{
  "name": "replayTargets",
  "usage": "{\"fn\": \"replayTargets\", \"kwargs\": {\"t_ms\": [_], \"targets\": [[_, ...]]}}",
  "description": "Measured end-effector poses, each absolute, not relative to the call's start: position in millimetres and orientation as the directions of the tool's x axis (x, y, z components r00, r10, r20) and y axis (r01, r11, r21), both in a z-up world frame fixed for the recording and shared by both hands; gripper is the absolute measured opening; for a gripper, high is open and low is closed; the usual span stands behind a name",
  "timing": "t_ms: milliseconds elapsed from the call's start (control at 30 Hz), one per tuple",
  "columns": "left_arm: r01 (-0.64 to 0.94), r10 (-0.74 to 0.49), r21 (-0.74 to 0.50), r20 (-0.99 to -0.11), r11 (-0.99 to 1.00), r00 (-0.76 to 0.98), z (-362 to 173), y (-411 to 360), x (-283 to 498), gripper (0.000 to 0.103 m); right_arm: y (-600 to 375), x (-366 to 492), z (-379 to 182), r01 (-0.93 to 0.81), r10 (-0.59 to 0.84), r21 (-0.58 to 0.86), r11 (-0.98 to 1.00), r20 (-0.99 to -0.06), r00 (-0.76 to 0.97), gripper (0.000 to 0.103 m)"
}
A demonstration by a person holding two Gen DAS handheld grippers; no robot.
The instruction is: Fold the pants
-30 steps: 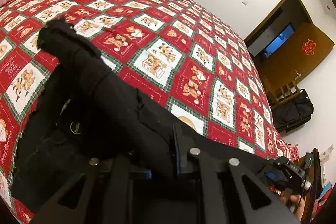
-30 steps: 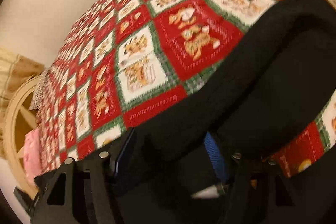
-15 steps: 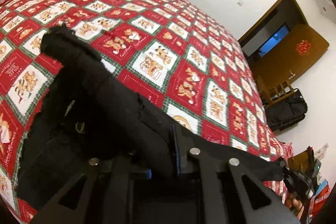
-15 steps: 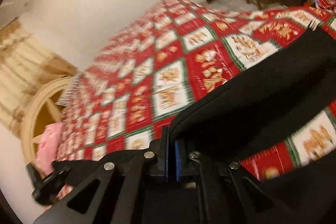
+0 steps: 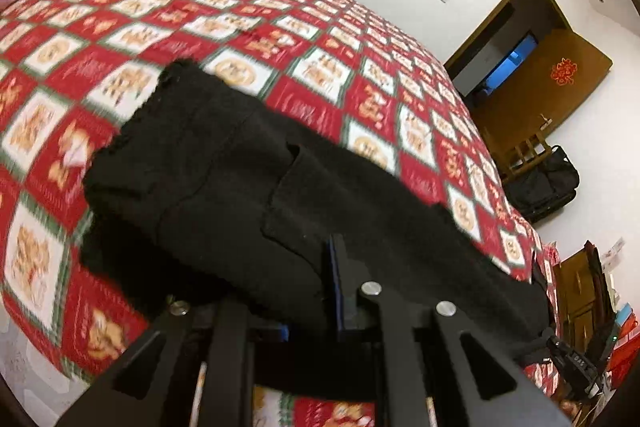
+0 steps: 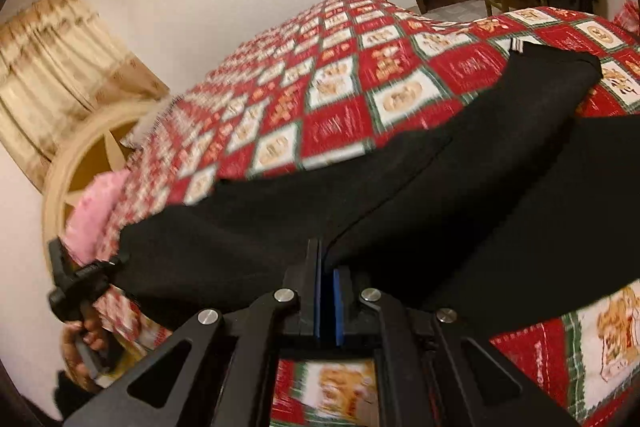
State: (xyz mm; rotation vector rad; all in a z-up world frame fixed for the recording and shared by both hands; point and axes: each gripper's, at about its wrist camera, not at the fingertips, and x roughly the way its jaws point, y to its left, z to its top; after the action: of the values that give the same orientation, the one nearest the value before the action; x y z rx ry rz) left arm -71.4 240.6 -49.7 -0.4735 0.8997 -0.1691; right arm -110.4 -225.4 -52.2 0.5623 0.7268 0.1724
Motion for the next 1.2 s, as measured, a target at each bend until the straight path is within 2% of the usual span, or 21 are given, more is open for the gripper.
{"fn": "replayTargets", "kwargs": {"t_ms": [200, 433, 667, 733, 767, 800, 933, 1000, 1067, 1133, 1200], "targets": [[-0.060, -0.268, -0.377, -0.753, 0.924, 0.601, -72.3, 233.2, -81.8, 0.016, -216.4, -118.0, -72.2, 0.037, 0.302, 0.476, 0.878, -0.613, 0.731, 0.004], [-0.060, -0.263, -0.368, -0.760, 0.928, 0.594, -83.9, 235.9, -87.3, 0.017, -208.7, -122.7, -80.3, 0.032, 0.280, 0.428, 0.903, -0.643, 0.713, 0.004], [-0.037, -0.204, -0.280, -0.778, 0.959, 0.594, -83.3, 238.2, -92.1, 0.030, -210.1, -119.1, -99.3, 0.057, 0.294, 0.460, 0.886, -0.652, 0.699, 0.006], [-0.056, -0.119, -0.188, -0.796, 0.981, 0.594, -76.2, 240.0, -100.4, 0.047, -211.8, -119.4, -96.8, 0.052, 0.300, 0.465, 0.884, -0.648, 0.701, 0.011], [-0.077, -0.053, -0.124, -0.798, 0.989, 0.600, -70.0, 242.0, -105.8, 0.061, -214.1, -121.4, -94.3, 0.048, 0.309, 0.478, 0.877, -0.638, 0.706, 0.013], [-0.088, -0.009, -0.081, -0.788, 0.993, 0.615, -63.2, 245.2, -111.9, 0.066, -218.3, -124.9, -91.2, 0.046, 0.323, 0.502, 0.863, -0.621, 0.714, 0.019], [-0.124, 0.061, -0.031, -0.738, 0.992, 0.672, -35.9, 262.5, -122.4, 0.068, -246.7, -146.0, -65.9, 0.074, 0.310, 0.583, 0.809, -0.531, 0.789, 0.058], [-0.141, 0.056, -0.061, -0.710, 0.988, 0.702, -24.2, 267.1, -115.1, 0.068, -265.7, -154.7, -44.5, 0.099, 0.230, 0.566, 0.818, -0.481, 0.846, 0.063], [-0.141, 0.041, -0.088, -0.693, 0.986, 0.720, -19.7, 264.7, -100.9, 0.068, -288.1, -150.3, -22.0, 0.144, 0.119, 0.501, 0.853, -0.457, 0.881, 0.063], [-0.156, 0.041, -0.100, -0.702, 0.983, 0.711, -24.8, 258.0, -82.2, 0.068, -307.6, -129.9, -7.9, 0.215, 0.019, 0.419, 0.882, -0.488, 0.873, 0.063], [-0.167, 0.022, -0.128, -0.727, 0.978, 0.687, -36.2, 249.0, -64.0, 0.068, -328.6, -94.8, -2.1, 0.239, -0.017, 0.370, 0.898, -0.513, 0.858, 0.063]]}}
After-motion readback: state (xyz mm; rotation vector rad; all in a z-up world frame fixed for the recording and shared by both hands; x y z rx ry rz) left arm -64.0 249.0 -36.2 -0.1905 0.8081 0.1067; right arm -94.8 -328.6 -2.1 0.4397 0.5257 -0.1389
